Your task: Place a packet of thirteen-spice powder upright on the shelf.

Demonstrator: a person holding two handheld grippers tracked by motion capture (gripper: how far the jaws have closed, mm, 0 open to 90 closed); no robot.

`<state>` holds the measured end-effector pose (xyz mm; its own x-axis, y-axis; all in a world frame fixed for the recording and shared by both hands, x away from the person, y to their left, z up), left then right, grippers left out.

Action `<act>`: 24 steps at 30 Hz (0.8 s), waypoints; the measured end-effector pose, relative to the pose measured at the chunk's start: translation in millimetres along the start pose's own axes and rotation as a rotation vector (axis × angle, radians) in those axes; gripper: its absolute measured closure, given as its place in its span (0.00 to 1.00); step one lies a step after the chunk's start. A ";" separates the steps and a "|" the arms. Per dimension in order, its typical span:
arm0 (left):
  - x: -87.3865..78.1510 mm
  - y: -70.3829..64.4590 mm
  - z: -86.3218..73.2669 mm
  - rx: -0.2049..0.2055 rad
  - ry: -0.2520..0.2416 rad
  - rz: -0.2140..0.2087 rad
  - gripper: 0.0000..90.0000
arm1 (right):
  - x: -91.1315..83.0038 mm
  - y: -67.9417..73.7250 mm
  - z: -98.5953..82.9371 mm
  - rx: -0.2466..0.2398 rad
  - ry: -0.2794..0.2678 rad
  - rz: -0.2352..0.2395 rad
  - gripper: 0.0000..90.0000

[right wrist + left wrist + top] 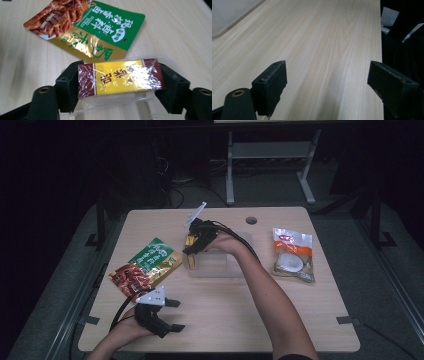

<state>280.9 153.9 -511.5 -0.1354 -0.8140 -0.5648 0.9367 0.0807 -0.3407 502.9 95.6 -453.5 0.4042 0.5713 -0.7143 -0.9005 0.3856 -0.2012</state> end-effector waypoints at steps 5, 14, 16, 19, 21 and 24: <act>-1.0 1.6 1.3 -0.001 -0.011 0.003 0.17 | -5.8 -2.0 3.0 0.025 -0.018 -0.003 0.19; -5.1 4.7 0.9 -0.004 -0.011 0.029 0.17 | -32.1 -6.8 -2.1 0.044 -0.036 -0.054 0.12; -5.2 5.3 1.2 -0.004 -0.013 0.033 0.17 | -39.3 -7.3 -6.0 0.056 -0.035 -0.078 0.12; -5.2 4.8 1.6 -0.008 -0.020 0.039 0.17 | -52.6 -6.5 -13.2 0.072 -0.032 -0.106 0.12; -5.2 4.9 1.8 -0.012 -0.025 0.041 0.17 | -62.0 -3.9 -18.7 0.084 -0.034 -0.125 0.12; -6.1 7.5 0.7 -0.011 -0.013 0.052 0.17 | -76.8 3.0 -29.6 0.100 -0.053 -0.144 0.12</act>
Point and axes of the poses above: each handheld gripper's, and its own axes: x roughly forward along the jaws, z roughly out of its top, y roughly to its left, the point moved 10 cm from there along x, roughly forward along the jaws, and after that the axes turned 15 degrees about -z, right-handed, at the moved point
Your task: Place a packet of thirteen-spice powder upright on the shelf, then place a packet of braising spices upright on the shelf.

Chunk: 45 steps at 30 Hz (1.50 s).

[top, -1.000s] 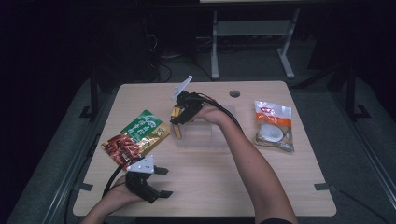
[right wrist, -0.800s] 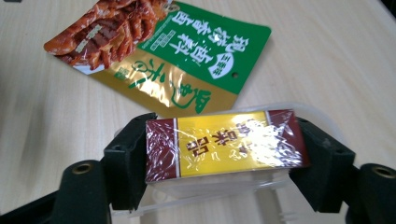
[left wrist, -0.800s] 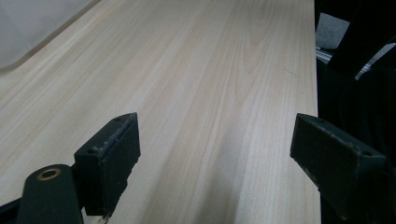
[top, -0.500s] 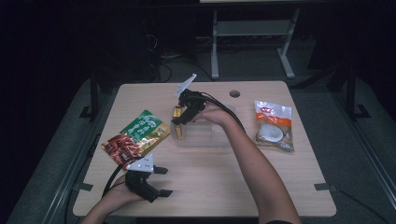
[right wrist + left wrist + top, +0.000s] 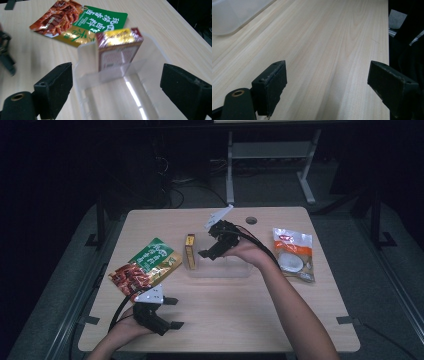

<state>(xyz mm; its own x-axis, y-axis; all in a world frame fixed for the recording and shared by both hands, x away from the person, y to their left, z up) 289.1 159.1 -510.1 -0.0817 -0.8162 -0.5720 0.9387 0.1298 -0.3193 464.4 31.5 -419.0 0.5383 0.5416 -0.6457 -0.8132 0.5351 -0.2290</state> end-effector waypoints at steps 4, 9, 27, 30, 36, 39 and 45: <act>-0.5 1.4 0.0 -0.003 0.003 0.015 0.17 | -20.7 6.2 -21.8 0.014 0.001 -0.032 0.12; -1.2 3.2 0.7 -0.015 -0.009 0.025 0.17 | -38.8 13.7 -36.1 0.042 -0.016 -0.038 0.12; -7.0 9.4 -0.1 -0.039 -0.016 0.056 0.17 | -81.6 43.8 -106.0 0.152 -0.014 -0.064 0.12; -7.5 10.7 -0.3 -0.044 -0.017 0.068 0.17 | -86.3 48.3 -120.6 0.165 -0.010 -0.073 0.13; -9.7 11.7 -0.1 -0.048 -0.016 0.079 0.17 | -94.1 53.5 -152.4 0.196 0.016 -0.088 0.12; -11.4 12.1 1.5 -0.054 -0.017 0.089 0.17 | -98.0 51.2 -166.9 0.223 0.038 -0.103 0.11; -19.1 16.5 6.1 -0.057 -0.016 0.122 0.17 | -107.1 49.3 -186.4 0.272 0.053 -0.127 0.09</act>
Point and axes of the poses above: each handheld gripper's, and its own axes: x roughly forward along the jaws, z roughly out of its top, y roughly to its left, the point moved 10 cm from there along x, roughly forward along the jaws, and after that the axes turned 15 degrees about -z, right-handed, at the moved point
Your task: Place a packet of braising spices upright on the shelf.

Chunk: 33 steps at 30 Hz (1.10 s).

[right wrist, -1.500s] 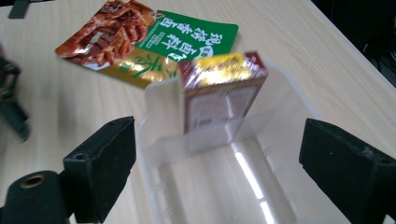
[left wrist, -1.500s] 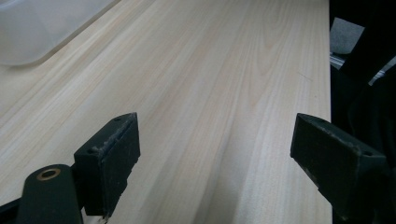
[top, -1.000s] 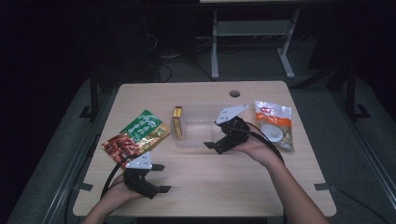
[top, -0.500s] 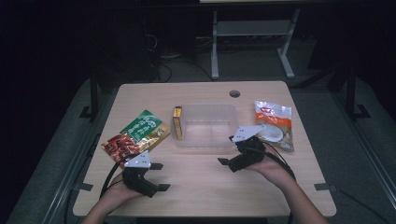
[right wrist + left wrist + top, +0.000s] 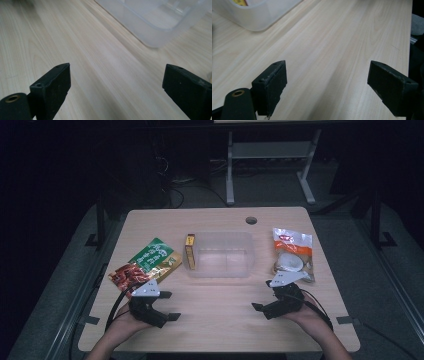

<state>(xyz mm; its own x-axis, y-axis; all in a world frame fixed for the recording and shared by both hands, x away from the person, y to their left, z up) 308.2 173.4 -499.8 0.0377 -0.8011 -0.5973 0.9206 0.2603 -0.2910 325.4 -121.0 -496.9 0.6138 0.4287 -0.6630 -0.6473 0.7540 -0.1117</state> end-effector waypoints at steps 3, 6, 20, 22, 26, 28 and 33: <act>-5.8 3.3 3.2 -0.002 0.004 0.025 0.17 | -3.5 -1.5 -6.8 0.021 0.002 -0.002 0.09; -12.9 9.2 7.6 -0.006 0.002 0.061 0.17 | -5.3 -2.1 -13.0 0.029 0.002 -0.001 0.09; -46.9 46.5 33.7 -0.024 -0.032 0.170 0.18 | -2.5 -2.8 -18.6 0.042 0.013 0.002 0.09; -51.1 52.3 36.9 -0.026 -0.037 0.184 0.18 | -2.3 -3.4 -18.1 0.041 0.010 0.000 0.09; -61.4 67.3 41.5 -0.023 -0.032 0.222 0.18 | -1.9 -4.9 -17.9 0.039 0.005 0.000 0.09; -65.7 75.1 42.9 -0.025 -0.032 0.241 0.18 | -2.0 -4.8 -18.0 0.037 0.004 0.001 0.09; -72.8 92.9 42.8 -0.031 -0.005 0.270 0.18 | -1.8 -3.8 -18.5 0.036 0.008 0.002 0.09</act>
Point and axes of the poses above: each handheld gripper's, and its own axes: x roughly forward along the jaws, z roughly out of its top, y roughly to its left, the point moved 10 cm from there along x, roughly forward along the jaws, and after that the axes turned 15 degrees about -z, right-handed, at the moved point
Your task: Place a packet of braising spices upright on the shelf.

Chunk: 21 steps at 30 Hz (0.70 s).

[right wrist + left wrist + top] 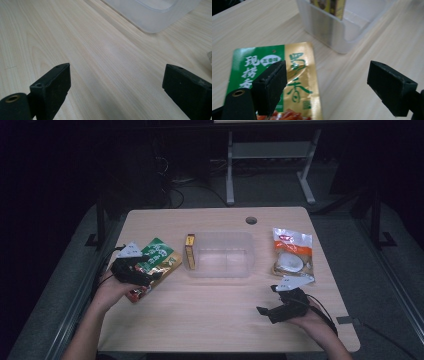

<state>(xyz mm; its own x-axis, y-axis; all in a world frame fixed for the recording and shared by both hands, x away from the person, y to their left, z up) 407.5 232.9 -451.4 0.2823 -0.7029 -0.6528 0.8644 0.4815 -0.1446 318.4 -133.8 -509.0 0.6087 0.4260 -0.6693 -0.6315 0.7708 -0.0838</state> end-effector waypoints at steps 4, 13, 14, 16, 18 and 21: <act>-2.3 15.2 0.8 -0.005 0.007 0.016 0.18 | 0.9 -0.3 -0.7 -0.003 0.003 0.001 0.09; -5.2 59.5 -0.8 -0.031 0.008 0.085 0.18 | 2.5 0.2 -1.1 -0.020 0.000 0.004 0.09; -4.8 64.7 -2.8 -0.038 0.013 0.090 0.18 | 2.4 0.5 -1.0 -0.018 0.001 0.004 0.09; -3.6 76.0 -8.3 -0.052 0.026 0.101 0.18 | 2.6 0.4 -1.1 -0.019 0.001 0.005 0.09; -3.2 85.3 -15.2 -0.068 0.045 0.110 0.18 | 2.7 0.7 -1.3 -0.012 0.003 0.006 0.09; -4.2 95.5 -23.8 -0.089 0.057 0.118 0.18 | 3.3 0.6 -1.5 -0.014 0.006 0.007 0.09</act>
<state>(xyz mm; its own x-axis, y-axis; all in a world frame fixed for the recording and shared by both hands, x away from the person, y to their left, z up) 479.0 294.2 -480.1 0.3537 -0.6094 -0.7096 0.7859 0.6050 -0.1279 319.3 -132.7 -512.4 0.6011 0.4285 -0.6746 -0.6426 0.7610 -0.0893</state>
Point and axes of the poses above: each handheld gripper's, and its own axes: x roughly forward along the jaws, z roughly out of its top, y roughly to its left, the point moved 10 cm from there along x, roughly forward along the jaws, and after that the axes turned 15 degrees about -z, right-handed, at the moved point
